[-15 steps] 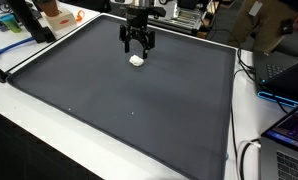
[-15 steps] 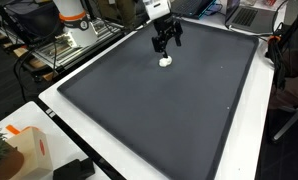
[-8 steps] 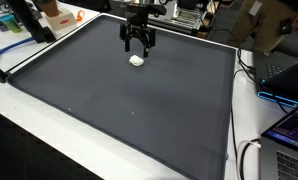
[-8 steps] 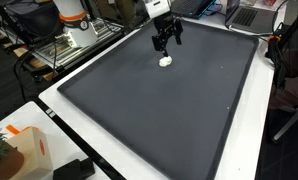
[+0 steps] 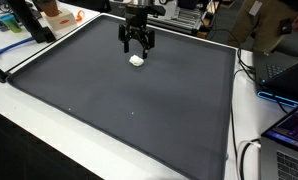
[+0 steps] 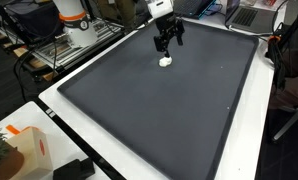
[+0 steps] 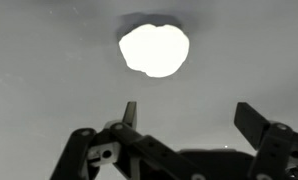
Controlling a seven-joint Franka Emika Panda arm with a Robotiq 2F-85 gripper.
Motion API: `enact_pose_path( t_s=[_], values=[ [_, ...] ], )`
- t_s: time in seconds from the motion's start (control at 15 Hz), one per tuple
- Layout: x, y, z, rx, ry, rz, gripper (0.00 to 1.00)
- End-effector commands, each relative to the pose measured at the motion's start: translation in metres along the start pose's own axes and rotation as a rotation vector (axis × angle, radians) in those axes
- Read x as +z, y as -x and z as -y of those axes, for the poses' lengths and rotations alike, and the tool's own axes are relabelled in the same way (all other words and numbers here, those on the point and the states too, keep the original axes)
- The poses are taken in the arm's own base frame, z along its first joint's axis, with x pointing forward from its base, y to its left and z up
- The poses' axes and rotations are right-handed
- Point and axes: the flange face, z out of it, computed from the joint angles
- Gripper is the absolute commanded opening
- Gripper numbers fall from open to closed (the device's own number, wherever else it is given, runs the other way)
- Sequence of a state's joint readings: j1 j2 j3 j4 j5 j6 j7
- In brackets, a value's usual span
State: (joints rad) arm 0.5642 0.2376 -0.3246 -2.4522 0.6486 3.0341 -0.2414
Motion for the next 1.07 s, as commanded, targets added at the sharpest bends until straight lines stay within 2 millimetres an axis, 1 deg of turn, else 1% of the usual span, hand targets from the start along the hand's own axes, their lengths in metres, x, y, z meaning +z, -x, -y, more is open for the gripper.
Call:
enact_pose_path(
  t_s=[0.0, 0.2, 0.4, 0.53, 0.73, 0.87, 0.93, 1.0],
  values=[
    [-0.002, -0.013, -0.012, 0.000, 0.023, 0.041, 1.00],
    [-0.010, -0.029, -0.014, -0.009, 0.031, 0.078, 1.00],
    [-0.022, -0.040, -0.010, -0.041, 0.032, 0.168, 1.00],
    [-0.029, -0.045, -0.003, -0.070, 0.049, 0.210, 1.00],
    [-0.042, -0.050, 0.001, -0.083, 0.061, 0.268, 1.00],
    [-0.047, -0.051, 0.004, -0.089, 0.045, 0.282, 1.00],
    [-0.041, -0.053, 0.003, -0.085, 0.044, 0.261, 1.00],
    [-0.043, -0.055, 0.005, -0.085, 0.038, 0.259, 1.00]
  ],
)
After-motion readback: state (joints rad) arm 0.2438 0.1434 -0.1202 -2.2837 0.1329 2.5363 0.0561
